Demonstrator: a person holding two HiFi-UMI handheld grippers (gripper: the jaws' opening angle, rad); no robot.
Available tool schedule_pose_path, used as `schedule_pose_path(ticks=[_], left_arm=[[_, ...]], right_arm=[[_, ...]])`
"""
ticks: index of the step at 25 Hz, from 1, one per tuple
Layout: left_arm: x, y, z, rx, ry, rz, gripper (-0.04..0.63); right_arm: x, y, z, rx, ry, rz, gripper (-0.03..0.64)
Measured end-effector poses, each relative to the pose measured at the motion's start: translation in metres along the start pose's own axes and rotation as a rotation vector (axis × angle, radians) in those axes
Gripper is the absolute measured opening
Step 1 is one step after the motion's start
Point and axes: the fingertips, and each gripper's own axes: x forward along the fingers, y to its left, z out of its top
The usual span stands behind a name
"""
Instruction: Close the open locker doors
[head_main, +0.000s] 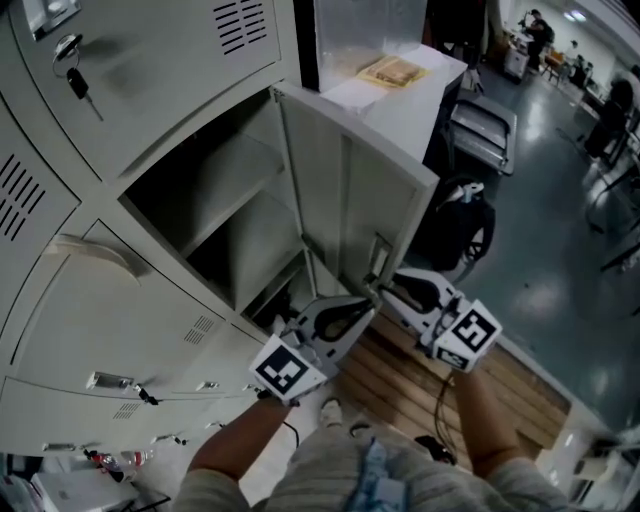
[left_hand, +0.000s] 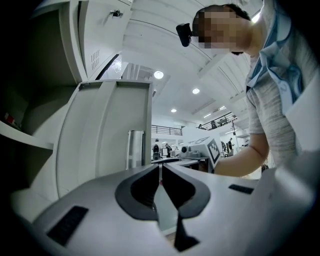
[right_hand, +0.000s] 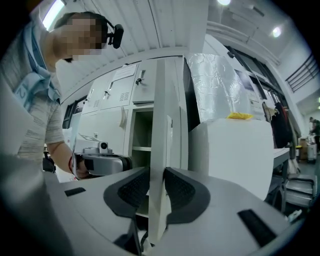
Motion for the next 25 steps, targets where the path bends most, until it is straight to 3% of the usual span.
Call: schedule_pose_path(ticks=[5, 16, 25], left_arm=[[-0.022, -0.001, 0.0, 0.025, 0.028, 0.0, 0.005], [-0.064, 0.0, 0.001, 0.014, 0.042, 0.077, 0.005], [-0.097, 0.011, -0.002, 0.013, 0.051, 0.167, 0.005]], right_arm=[[0.004, 0.013, 0.004, 0.027, -0.031, 0.013, 0.094], [0.028, 0.062, 0.011, -0.047, -0.026, 0.157, 0.084], [0.062, 0.098, 0.02, -0.043, -0.014, 0.209, 0.072]])
